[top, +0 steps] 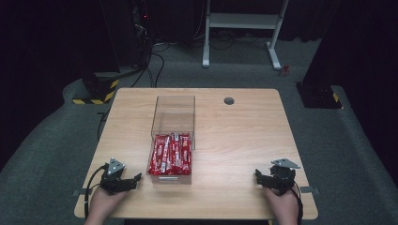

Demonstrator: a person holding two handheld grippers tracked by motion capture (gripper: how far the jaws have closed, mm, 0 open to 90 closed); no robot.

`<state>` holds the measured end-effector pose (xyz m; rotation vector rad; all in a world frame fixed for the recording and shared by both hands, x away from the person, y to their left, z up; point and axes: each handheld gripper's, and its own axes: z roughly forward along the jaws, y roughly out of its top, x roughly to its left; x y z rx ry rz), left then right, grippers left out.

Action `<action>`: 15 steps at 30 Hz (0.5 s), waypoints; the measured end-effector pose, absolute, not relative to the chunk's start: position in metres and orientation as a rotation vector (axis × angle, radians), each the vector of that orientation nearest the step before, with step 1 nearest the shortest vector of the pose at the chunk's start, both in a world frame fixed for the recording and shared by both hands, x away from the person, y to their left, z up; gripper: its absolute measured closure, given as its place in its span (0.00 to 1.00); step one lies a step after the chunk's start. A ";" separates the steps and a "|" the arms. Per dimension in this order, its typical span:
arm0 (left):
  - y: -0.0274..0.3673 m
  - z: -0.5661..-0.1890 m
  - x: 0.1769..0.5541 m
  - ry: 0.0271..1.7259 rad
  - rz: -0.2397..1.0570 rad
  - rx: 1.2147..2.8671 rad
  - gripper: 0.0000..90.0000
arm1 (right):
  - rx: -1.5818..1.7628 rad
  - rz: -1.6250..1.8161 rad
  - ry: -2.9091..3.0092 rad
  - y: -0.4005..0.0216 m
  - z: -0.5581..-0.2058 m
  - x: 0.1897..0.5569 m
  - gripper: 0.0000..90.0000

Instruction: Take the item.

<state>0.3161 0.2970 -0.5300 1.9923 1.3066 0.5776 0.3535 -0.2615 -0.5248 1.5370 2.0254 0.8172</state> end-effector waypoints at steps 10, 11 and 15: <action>0.297 -0.530 0.316 1.306 0.577 1.993 0.18 | 1.536 0.817 2.026 -0.262 -0.525 0.354 0.09; 0.297 -0.530 0.316 1.305 0.577 1.994 0.18 | 1.536 0.817 2.026 -0.262 -0.525 0.354 0.09; 0.297 -0.530 0.317 1.302 0.578 1.996 0.18 | 1.537 0.817 2.026 -0.262 -0.525 0.354 0.09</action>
